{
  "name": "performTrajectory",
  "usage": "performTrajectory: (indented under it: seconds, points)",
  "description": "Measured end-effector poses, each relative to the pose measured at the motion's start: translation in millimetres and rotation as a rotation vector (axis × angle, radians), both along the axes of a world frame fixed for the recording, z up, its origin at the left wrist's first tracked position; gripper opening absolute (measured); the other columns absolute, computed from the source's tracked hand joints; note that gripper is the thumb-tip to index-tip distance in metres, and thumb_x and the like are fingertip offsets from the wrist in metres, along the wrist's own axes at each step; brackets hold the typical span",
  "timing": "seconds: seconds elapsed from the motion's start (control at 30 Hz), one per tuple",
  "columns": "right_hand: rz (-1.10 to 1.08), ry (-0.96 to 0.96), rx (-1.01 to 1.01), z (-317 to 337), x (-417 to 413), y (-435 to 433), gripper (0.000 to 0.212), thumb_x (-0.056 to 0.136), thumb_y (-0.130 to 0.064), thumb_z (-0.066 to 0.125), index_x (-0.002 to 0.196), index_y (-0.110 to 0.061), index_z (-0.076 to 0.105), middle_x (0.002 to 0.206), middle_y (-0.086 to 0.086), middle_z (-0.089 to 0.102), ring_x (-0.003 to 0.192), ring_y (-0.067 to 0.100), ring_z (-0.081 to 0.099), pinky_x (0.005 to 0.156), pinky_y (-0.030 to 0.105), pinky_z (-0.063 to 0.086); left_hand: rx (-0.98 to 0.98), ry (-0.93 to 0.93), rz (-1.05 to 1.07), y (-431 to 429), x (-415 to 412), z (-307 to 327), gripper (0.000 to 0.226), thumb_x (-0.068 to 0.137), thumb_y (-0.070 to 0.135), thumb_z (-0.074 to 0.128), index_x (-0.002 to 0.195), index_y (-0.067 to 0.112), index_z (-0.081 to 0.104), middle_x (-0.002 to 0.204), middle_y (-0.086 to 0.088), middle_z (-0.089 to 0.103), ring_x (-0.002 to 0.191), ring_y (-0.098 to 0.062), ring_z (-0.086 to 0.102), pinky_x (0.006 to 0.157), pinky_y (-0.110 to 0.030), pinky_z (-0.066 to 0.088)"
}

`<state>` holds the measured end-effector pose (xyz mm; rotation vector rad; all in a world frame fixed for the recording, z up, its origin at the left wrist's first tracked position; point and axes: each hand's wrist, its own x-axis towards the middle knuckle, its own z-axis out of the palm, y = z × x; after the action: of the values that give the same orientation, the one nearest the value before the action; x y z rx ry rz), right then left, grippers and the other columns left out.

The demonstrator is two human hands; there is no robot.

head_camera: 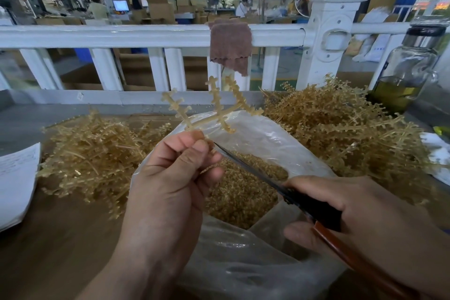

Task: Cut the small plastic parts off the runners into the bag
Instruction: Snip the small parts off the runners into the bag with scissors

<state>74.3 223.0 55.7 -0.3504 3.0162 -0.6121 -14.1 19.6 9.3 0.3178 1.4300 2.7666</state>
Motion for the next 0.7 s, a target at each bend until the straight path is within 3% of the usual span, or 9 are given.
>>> performTrajectory:
  seconds: [0.27, 0.7]
  points:
    - [-0.008, 0.118, -0.059, -18, -6, 2, 0.062, 0.073, -0.086, 0.044, 0.107, -0.038, 0.06, 0.088, -0.014, 0.063, 0.08, 0.005, 0.061, 0.071, 0.024, 0.048, -0.009, 0.033, 0.034, 0, 1, -1, 0.018, 0.081, 0.016, 0.066, 0.069, 0.027, 0.071, 0.086, 0.006, 0.07, 0.068, -0.006, 0.064, 0.059, -0.02, 0.054]
    - [-0.009, 0.169, -0.048, -19, -5, 3, 0.057, 0.078, -0.082, 0.047, 0.104, -0.033, 0.062, 0.081, -0.013, 0.063, 0.071, 0.005, 0.06, 0.06, 0.02, 0.044, 0.013, 0.049, 0.074, 3, 3, -4, 0.006, 0.077, 0.014, 0.068, 0.078, 0.019, 0.068, 0.085, -0.002, 0.069, 0.069, -0.01, 0.066, 0.063, -0.021, 0.056]
